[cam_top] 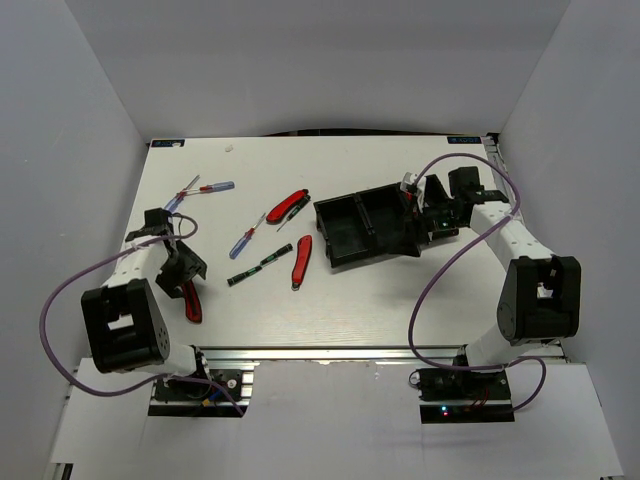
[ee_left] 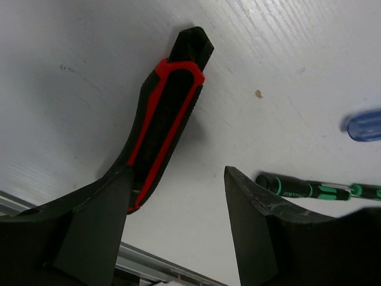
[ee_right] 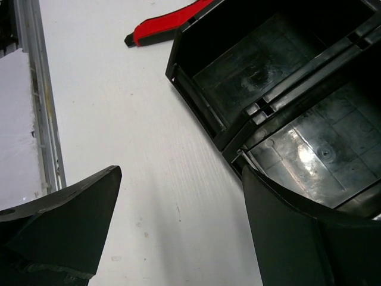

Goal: Sort the tools into containers

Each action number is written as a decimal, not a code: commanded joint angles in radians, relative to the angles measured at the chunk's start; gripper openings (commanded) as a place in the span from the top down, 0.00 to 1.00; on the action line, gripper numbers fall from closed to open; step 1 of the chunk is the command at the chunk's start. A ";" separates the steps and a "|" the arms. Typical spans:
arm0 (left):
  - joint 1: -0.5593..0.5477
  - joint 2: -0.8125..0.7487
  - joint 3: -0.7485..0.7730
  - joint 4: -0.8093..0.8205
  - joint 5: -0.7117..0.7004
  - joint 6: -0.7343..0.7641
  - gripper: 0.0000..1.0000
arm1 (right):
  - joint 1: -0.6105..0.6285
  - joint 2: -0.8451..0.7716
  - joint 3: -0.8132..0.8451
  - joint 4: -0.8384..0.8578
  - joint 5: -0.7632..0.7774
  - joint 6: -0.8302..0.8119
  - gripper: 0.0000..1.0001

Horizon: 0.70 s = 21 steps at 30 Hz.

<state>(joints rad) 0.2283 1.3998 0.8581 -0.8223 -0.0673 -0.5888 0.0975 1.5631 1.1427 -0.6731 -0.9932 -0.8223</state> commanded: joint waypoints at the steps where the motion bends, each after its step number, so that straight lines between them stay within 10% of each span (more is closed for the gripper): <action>1: 0.008 0.040 0.018 0.040 -0.003 0.023 0.26 | -0.005 -0.015 -0.012 0.009 -0.047 0.005 0.11; 21: 0.008 0.122 0.133 -0.021 0.001 0.130 0.21 | -0.007 -0.028 -0.038 0.010 -0.030 0.014 0.11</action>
<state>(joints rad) 0.2283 1.5429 0.9291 -0.8341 -0.0742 -0.4889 0.0975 1.5631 1.1118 -0.6743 -1.0008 -0.8165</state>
